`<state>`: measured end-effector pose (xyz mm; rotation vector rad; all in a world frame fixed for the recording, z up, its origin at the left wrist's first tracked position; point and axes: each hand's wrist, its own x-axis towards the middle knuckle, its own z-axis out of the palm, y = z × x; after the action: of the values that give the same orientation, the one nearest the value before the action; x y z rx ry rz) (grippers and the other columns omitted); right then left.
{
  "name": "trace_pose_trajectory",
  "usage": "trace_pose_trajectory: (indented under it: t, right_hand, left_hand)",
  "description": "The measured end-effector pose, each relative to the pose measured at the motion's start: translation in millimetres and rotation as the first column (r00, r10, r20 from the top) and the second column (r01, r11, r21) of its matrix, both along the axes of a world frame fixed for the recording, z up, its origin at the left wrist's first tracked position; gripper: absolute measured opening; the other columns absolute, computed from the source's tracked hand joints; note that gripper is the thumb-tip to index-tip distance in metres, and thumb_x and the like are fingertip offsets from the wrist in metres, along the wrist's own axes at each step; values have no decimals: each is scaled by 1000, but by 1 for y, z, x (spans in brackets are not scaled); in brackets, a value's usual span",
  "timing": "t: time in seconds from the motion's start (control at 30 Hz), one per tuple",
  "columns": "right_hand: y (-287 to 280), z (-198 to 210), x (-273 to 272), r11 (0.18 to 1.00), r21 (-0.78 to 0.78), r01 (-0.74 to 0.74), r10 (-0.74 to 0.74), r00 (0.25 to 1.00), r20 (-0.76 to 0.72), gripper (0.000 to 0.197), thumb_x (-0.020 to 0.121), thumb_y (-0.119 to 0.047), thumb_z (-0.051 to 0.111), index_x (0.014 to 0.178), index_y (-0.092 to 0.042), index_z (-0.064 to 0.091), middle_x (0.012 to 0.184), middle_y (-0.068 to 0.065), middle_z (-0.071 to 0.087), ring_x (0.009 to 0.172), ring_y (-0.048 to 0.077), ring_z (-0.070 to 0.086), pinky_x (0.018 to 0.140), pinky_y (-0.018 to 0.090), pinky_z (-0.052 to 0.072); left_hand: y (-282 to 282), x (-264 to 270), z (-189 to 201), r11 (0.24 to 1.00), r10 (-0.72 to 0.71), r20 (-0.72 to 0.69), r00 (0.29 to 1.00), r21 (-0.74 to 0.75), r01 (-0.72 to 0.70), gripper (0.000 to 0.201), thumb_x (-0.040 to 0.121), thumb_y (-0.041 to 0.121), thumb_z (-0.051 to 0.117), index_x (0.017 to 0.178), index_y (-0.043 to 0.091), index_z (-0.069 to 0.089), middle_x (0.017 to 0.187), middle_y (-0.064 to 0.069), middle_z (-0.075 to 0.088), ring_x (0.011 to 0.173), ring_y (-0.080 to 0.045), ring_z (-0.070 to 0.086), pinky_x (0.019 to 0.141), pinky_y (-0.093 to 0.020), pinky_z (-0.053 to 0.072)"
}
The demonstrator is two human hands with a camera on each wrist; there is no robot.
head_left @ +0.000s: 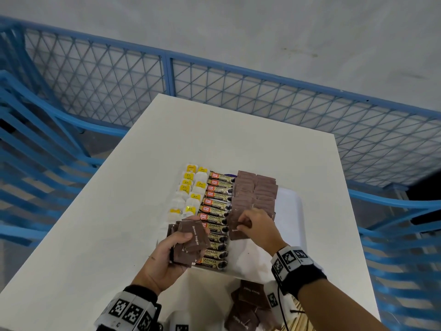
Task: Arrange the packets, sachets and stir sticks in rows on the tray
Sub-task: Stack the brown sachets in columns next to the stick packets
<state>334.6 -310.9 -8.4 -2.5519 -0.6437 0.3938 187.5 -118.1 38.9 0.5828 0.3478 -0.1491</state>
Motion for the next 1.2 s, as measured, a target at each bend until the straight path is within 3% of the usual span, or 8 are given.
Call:
trace_pose_trajectory:
  t: [0.2,0.33,0.47,0.57,0.83,0.9,1.03,1.2]
  right_hand:
    - [1,-2,-2,998,-60,35,-30,997,77,26,81,-30,66,103,-17,60,106,1,53,103,19,43,91,30,38]
    - [10,12,-12,996,82,43,-53,991,122,24,83,-29,65,104,-17,60,101,-5,48,97,12,41,84,23,35]
    - [29,50,-31,929,364,63,13,979,-203,13,89,-34,58,86,-21,60,78,-6,56,70,6,50,67,13,39]
    - [38,72,-48,883,447,146,106,863,-493,18,87,-44,57,81,-26,55,73,-3,56,61,8,51,60,21,43]
    - [36,75,-63,853,494,169,176,798,-576,23,79,-23,73,88,-26,52,81,-9,55,69,6,50,64,21,44]
    - [33,76,-66,835,516,189,186,785,-590,21,81,-20,71,90,-21,52,81,-7,55,69,6,52,62,17,44]
    - [29,76,-67,788,545,287,183,735,-653,14,84,-14,67,88,-15,53,80,-4,59,67,4,57,59,15,46]
    - [22,77,-61,722,565,399,182,679,-711,8,89,-6,58,93,-9,52,85,2,64,68,11,63,61,25,54]
  left_hand:
    - [-1,0,0,1000,2,12,1000,-5,-2,67,30,17,92,95,14,74,94,-19,69,75,-26,68,58,-31,56]
    - [-2,1,1,1000,-6,20,1000,31,5,66,32,20,92,95,17,75,96,-17,69,78,-25,69,61,-31,57]
    - [-4,1,2,998,-25,11,1000,53,25,71,35,20,92,103,20,73,101,-16,69,80,-25,69,63,-31,57]
    - [-5,0,5,995,-30,4,1000,91,30,66,42,15,90,105,22,72,102,-14,70,82,-24,70,63,-31,57]
    - [-7,-6,8,988,-72,-34,997,133,76,73,54,14,81,124,14,58,119,-19,65,100,-29,67,72,-33,57]
    - [-9,-6,9,988,-84,-40,996,127,89,74,48,16,83,118,9,63,113,-21,67,95,-29,68,72,-33,58]
    - [-12,-4,16,980,-120,-28,992,159,123,33,55,10,70,87,8,77,88,-19,72,76,-24,71,62,-29,58]
    - [-13,-3,16,978,-123,-42,991,162,129,28,64,-2,60,82,8,78,85,-17,73,70,-23,70,64,-29,59]
